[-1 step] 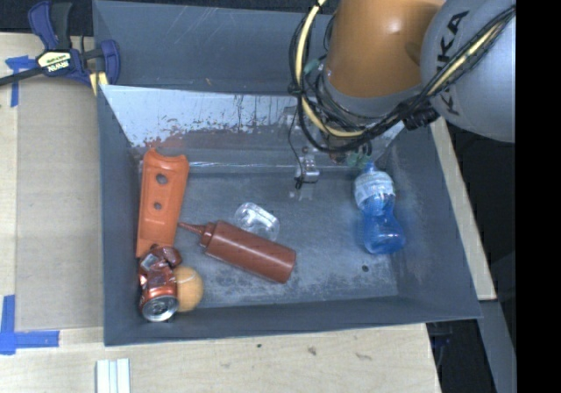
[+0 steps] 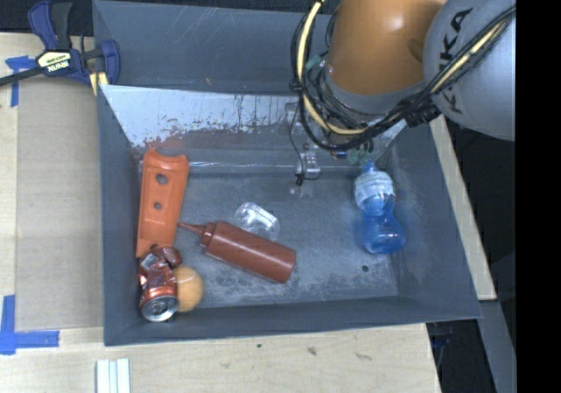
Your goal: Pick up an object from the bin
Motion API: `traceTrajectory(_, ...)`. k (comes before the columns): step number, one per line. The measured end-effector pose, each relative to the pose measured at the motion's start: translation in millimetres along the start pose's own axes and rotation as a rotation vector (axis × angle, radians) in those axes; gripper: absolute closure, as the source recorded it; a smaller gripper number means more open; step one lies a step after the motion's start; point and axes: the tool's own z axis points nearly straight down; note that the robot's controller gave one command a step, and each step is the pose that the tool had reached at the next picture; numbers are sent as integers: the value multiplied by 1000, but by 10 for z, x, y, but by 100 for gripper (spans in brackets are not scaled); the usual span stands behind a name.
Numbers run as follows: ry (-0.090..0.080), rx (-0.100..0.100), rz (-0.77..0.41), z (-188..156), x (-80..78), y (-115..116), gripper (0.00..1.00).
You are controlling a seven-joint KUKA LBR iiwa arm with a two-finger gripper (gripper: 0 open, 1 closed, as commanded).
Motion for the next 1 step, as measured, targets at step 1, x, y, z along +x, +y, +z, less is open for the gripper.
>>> traceTrajectory(1, 16, -1, -108, 890, 568, 582, 0)
